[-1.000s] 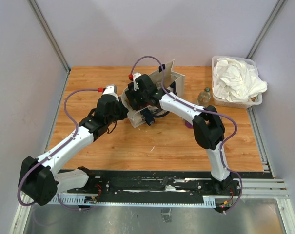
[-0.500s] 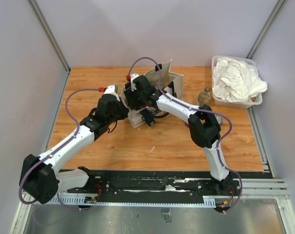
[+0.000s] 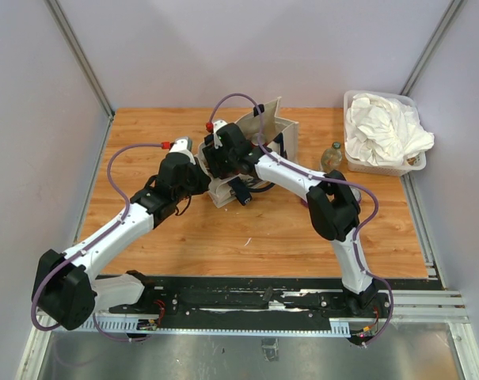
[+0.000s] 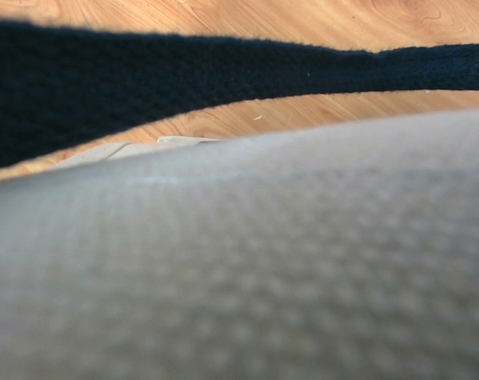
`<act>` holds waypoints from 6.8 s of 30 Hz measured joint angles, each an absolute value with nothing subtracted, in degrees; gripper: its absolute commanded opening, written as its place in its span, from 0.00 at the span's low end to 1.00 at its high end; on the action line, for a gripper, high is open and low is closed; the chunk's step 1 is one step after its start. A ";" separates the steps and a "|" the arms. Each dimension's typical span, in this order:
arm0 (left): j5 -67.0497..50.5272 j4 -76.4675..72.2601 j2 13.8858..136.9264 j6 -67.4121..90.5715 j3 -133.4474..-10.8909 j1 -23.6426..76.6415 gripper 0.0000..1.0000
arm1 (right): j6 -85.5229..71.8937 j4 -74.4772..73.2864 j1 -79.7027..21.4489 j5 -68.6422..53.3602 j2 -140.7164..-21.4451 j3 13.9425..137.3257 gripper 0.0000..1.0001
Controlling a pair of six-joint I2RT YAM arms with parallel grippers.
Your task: Take the beverage out of the canvas bag
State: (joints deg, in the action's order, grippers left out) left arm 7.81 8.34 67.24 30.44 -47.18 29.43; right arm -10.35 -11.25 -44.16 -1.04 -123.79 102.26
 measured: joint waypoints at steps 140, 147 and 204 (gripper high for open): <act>-2.24 3.16 74.28 29.34 -43.38 29.50 0.15 | -14.13 -37.54 -38.24 0.51 -112.64 109.43 0.80; -2.22 3.18 74.28 29.28 -43.38 29.50 0.15 | -14.66 -36.45 -38.24 2.72 -117.45 109.45 0.84; -1.83 0.54 74.28 28.67 -42.15 29.47 0.15 | -16.27 -23.77 -39.24 12.08 -128.31 113.30 0.01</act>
State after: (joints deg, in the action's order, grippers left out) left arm -1.83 0.54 74.28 28.67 -42.15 29.47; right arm -16.27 -23.77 -39.24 12.08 -128.31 113.30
